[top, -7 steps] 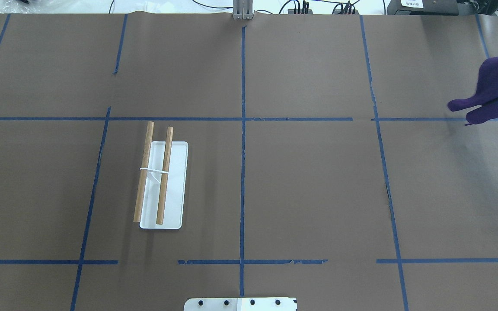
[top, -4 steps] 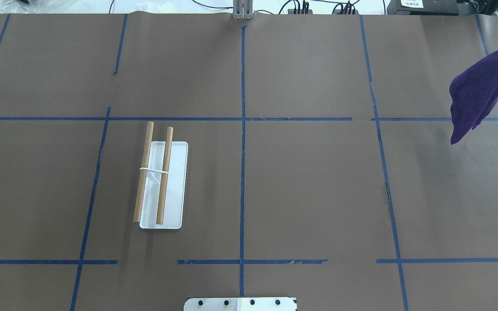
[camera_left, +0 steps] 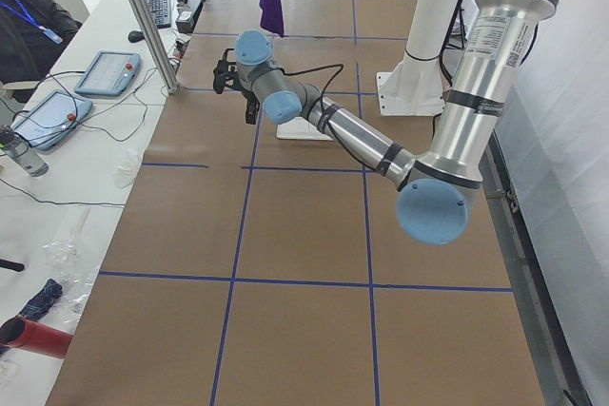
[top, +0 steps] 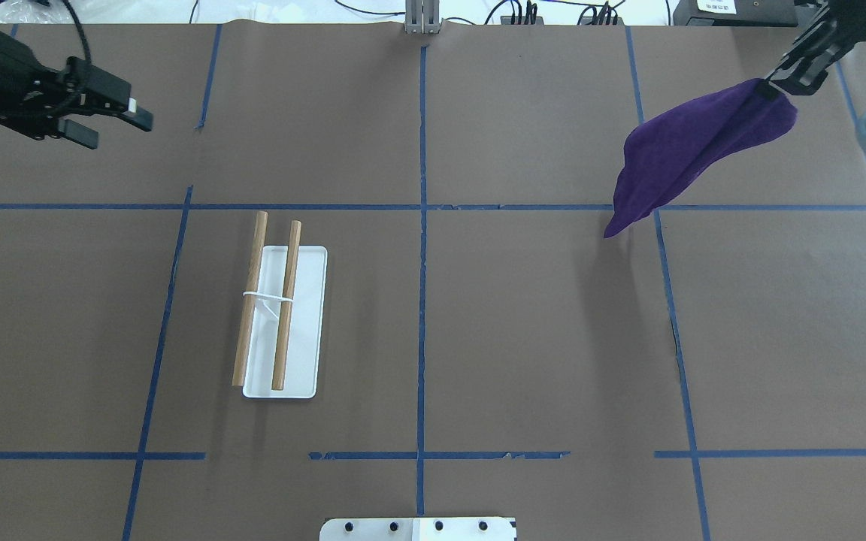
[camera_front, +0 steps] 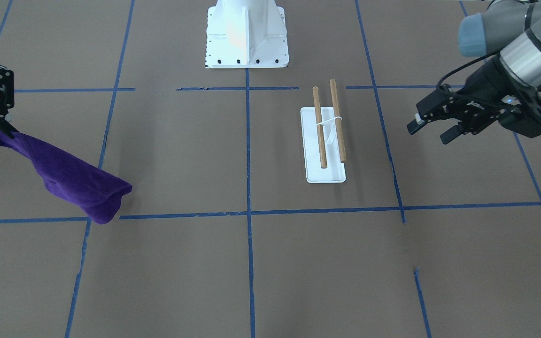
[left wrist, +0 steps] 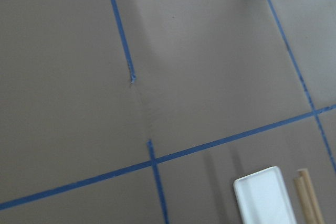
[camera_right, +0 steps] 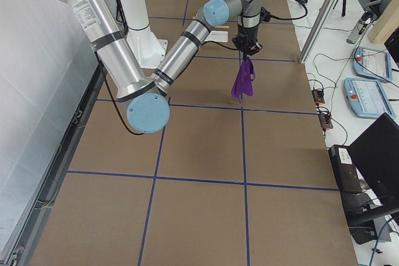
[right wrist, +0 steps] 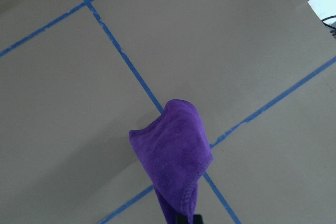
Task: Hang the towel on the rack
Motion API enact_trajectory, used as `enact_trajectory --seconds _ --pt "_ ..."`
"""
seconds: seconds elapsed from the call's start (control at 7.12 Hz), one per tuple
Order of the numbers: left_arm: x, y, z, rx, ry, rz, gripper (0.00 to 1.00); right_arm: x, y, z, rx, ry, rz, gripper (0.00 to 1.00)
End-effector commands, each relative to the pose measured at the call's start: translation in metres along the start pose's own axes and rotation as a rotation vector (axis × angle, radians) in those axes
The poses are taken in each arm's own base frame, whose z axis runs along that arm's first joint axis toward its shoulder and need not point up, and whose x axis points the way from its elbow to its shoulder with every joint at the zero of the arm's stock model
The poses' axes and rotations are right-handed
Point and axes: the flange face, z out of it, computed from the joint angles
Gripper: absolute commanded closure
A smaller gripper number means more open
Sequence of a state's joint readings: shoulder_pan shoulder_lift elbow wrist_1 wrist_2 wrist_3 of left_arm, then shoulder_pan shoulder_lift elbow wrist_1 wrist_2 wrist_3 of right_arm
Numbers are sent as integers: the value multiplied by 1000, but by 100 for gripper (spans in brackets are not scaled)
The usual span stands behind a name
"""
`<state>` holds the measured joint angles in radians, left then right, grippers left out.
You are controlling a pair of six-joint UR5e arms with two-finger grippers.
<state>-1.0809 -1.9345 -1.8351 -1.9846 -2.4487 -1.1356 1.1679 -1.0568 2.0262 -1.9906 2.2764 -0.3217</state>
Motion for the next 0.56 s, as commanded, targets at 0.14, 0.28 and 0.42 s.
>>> enact_trajectory --seconds 0.14,0.28,0.42 --pt "119 24 59 -58 -8 -223 0 -62 -43 24 60 -51 -114 100" --pt "153 32 84 -52 -59 -261 0 -79 -55 27 70 -59 -109 100" --pt "173 27 100 -45 -77 -309 0 -100 -63 35 68 -71 -143 100"
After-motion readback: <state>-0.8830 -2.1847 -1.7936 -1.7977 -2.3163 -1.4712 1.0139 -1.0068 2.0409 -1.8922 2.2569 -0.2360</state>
